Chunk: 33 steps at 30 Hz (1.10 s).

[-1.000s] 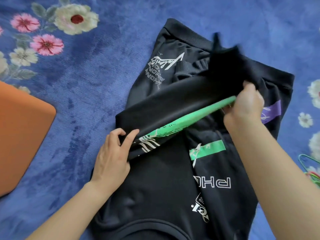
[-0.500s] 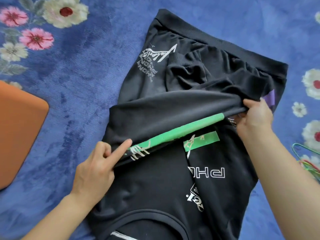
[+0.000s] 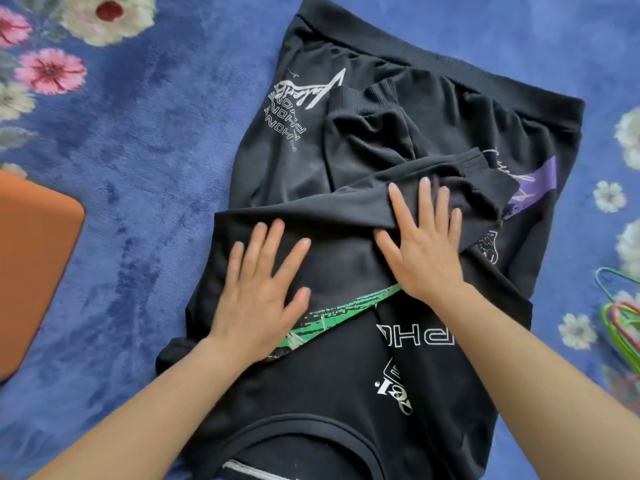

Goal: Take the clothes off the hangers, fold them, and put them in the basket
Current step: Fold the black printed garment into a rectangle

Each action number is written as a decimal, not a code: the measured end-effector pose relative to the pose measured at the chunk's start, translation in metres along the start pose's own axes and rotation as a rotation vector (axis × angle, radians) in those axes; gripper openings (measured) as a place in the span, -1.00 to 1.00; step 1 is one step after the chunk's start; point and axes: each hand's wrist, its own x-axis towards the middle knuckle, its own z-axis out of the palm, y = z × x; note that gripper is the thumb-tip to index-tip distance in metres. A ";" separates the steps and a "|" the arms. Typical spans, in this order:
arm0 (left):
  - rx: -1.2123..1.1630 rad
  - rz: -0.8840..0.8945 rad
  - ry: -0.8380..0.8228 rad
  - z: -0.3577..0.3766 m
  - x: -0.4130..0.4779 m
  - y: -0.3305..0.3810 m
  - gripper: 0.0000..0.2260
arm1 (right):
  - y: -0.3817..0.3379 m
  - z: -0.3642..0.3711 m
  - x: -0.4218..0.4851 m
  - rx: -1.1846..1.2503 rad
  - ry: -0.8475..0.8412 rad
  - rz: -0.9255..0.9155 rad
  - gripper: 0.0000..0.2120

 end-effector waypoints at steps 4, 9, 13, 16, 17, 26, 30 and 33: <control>0.127 -0.075 -0.073 0.015 -0.011 -0.033 -0.44 | 0.030 0.007 -0.005 -0.096 -0.070 0.074 -0.35; 0.095 -0.153 -0.065 0.016 -0.025 -0.028 -0.46 | 0.030 0.007 -0.036 -0.114 -0.039 0.052 -0.40; 0.069 -0.273 -0.158 0.011 -0.068 -0.031 -0.44 | 0.028 0.019 -0.112 -0.083 -0.051 0.049 -0.40; 0.053 -0.315 -0.192 0.003 -0.109 -0.028 -0.46 | 0.025 0.031 -0.185 -0.066 -0.074 0.072 -0.41; 0.035 -0.328 -0.190 -0.001 -0.121 -0.027 -0.48 | 0.023 0.035 -0.208 -0.057 -0.091 0.077 -0.40; 0.215 0.090 -0.364 -0.025 -0.185 -0.046 -0.25 | 0.031 0.033 -0.318 -0.143 -0.243 -0.190 -0.04; 0.342 0.357 -0.357 -0.029 -0.180 -0.067 -0.03 | 0.039 0.036 -0.316 -0.256 -0.247 -0.139 0.15; 0.372 0.496 -0.247 -0.030 -0.167 -0.073 -0.29 | 0.036 0.038 -0.299 -0.216 -0.189 -0.112 0.14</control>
